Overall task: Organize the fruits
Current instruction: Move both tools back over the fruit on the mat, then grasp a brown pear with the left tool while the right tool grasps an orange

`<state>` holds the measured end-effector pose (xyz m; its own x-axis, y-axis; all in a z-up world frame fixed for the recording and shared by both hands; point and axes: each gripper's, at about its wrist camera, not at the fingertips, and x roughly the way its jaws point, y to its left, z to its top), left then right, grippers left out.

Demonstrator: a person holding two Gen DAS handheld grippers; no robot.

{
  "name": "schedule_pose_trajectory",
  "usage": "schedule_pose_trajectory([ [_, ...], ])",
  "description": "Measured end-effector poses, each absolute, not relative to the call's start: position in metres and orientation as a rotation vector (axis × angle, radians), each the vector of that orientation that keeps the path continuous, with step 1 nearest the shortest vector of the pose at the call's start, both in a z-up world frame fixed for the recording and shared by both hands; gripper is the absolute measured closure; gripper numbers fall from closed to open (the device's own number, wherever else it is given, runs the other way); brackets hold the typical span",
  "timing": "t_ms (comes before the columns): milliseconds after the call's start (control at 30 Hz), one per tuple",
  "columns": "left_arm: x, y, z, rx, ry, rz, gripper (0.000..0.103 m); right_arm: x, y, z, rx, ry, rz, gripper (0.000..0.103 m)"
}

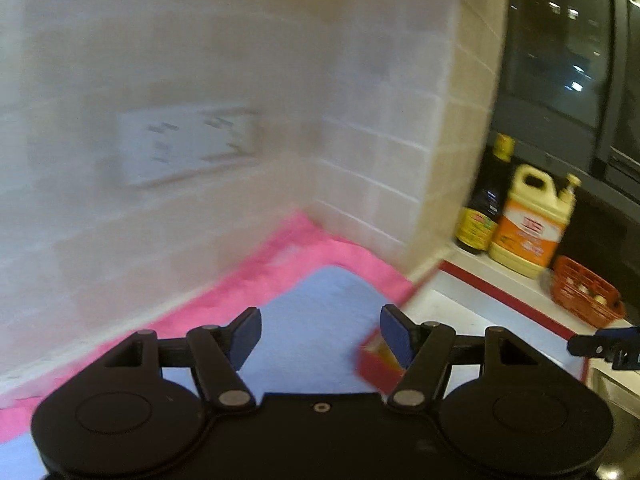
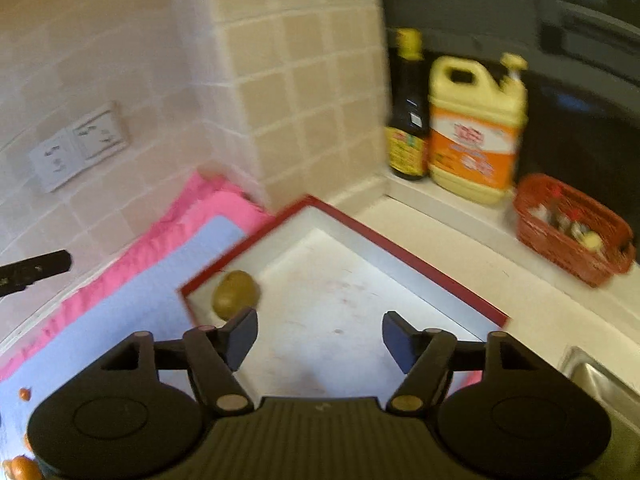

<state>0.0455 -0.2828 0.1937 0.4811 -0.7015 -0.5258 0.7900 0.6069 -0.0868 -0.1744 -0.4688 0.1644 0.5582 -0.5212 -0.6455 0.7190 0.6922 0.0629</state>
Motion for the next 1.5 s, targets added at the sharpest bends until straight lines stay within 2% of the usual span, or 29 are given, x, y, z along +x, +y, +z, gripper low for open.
schedule_pose_trajectory([
  [200, 0.069, -0.181, 0.216, 0.091, 0.482, -0.758, 0.023, -0.132, -0.419, 0.176, 0.239, 0.596, -0.634, 0.025],
  [400, 0.083, -0.089, 0.217, 0.045, 0.464, -0.597, 0.023, -0.083, -0.368, 0.166, 0.189, 0.607, -0.499, 0.024],
  [700, 0.083, 0.000, 0.152, 0.057, 0.608, -0.438, 0.023, -0.013, -0.316, 0.104, 0.229, 0.761, -0.350, 0.023],
  [1067, 0.080, 0.030, 0.056, 0.064, 0.846, -0.401, 0.024, 0.032, -0.300, 0.039, 0.251, 0.960, -0.354, 0.024],
  [1100, 0.079, 0.033, 0.049, 0.058, 0.866, -0.411, 0.030, 0.033, -0.302, 0.033, 0.251, 0.978, -0.365, 0.024],
  [1133, 0.080, 0.032, 0.044, 0.052, 0.884, -0.421, 0.036, 0.035, -0.304, 0.027, 0.252, 0.998, -0.374, 0.024],
  [1433, 0.088, 0.034, 0.026, -0.047, 0.935, -0.498, 0.035, 0.053, -0.315, -0.008, 0.254, 1.083, -0.402, 0.025],
  [1500, 0.091, 0.031, 0.021, -0.069, 0.958, -0.523, 0.036, 0.056, -0.316, -0.012, 0.251, 1.099, -0.403, 0.028],
])
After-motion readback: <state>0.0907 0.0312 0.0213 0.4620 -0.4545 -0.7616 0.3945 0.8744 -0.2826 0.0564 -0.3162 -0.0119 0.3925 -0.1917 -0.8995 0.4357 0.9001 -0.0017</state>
